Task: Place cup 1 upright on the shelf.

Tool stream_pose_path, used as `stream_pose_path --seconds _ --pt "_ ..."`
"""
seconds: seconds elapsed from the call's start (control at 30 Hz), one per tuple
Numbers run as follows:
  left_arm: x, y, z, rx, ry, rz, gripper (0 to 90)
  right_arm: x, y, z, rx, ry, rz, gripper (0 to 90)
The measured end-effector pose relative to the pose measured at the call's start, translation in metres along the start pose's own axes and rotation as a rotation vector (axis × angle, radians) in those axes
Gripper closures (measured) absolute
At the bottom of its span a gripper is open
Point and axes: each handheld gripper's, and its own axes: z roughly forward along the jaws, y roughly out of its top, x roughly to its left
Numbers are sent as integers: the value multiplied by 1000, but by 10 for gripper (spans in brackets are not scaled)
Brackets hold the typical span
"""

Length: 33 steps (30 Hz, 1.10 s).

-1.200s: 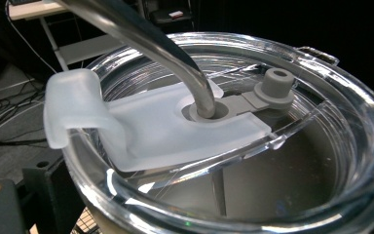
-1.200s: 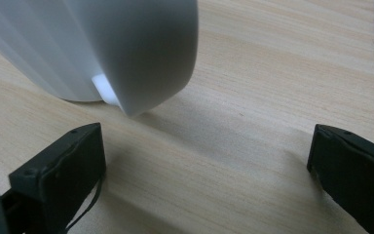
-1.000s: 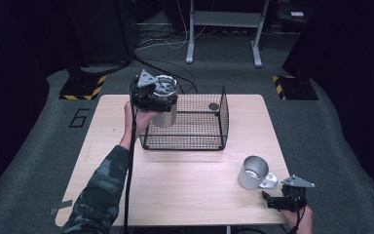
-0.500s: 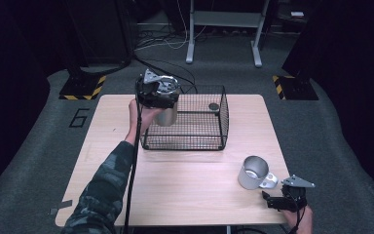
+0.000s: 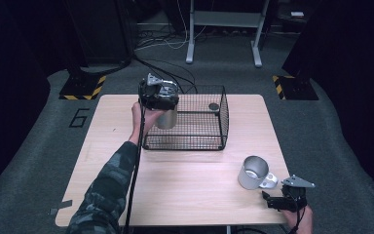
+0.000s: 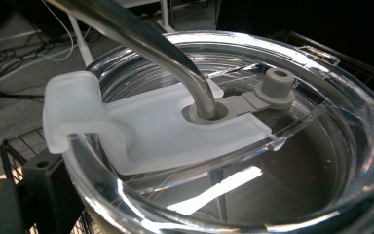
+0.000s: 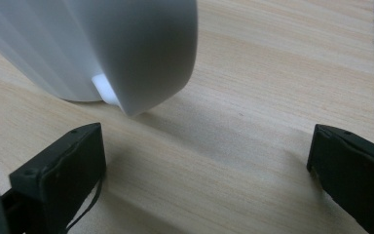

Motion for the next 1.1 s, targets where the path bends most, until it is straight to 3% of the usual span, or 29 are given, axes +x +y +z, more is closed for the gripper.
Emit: stream_pose_path --seconds 1.1 --pt "1 -32 33 87 12 -31 37 0 0 0 1 0 -4 1"
